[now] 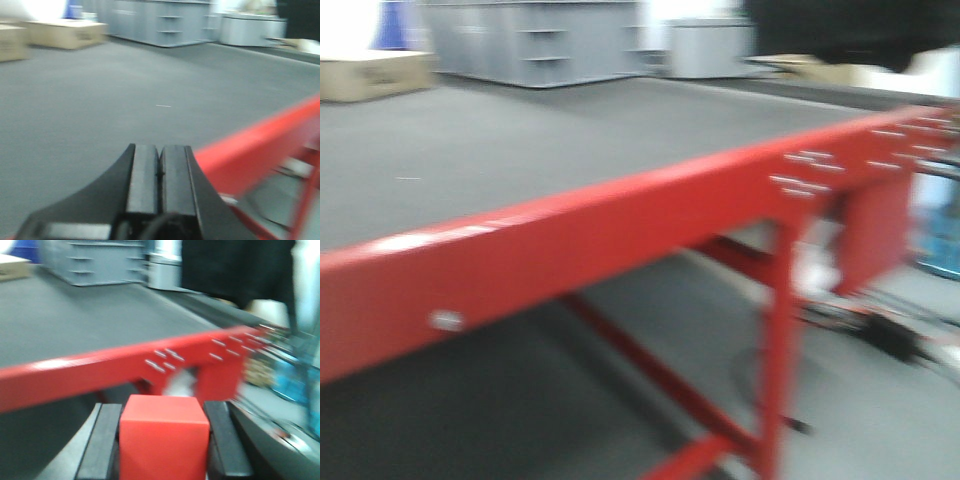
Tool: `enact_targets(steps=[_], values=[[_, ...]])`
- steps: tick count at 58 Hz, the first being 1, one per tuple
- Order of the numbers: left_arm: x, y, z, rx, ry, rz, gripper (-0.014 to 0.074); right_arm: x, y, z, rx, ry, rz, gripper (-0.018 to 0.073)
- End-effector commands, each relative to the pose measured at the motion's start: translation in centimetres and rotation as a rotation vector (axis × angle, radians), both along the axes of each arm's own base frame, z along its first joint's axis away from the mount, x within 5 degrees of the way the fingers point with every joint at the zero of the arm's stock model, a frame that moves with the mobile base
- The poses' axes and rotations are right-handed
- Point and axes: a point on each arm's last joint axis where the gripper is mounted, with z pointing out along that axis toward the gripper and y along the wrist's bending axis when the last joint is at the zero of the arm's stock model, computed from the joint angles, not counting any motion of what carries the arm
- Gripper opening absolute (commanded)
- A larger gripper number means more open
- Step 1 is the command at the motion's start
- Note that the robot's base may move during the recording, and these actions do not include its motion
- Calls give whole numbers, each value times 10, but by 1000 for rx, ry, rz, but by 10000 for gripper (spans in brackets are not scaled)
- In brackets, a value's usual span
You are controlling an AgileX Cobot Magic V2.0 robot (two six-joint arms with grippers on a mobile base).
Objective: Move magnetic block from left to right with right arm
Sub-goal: 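Drive the base to the other carpeted table near the cardboard boxes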
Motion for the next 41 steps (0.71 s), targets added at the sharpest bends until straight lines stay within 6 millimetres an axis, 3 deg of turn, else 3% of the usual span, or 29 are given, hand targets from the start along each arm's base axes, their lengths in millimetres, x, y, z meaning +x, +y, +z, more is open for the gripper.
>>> enact_targets(steps=[1, 41], values=[[-1, 1, 5, -17, -80, 2, -126, 0, 0, 15, -1, -100, 2, 160], [-1, 1, 5, -17, -80, 2, -126, 0, 0, 15, -1, -100, 2, 160]])
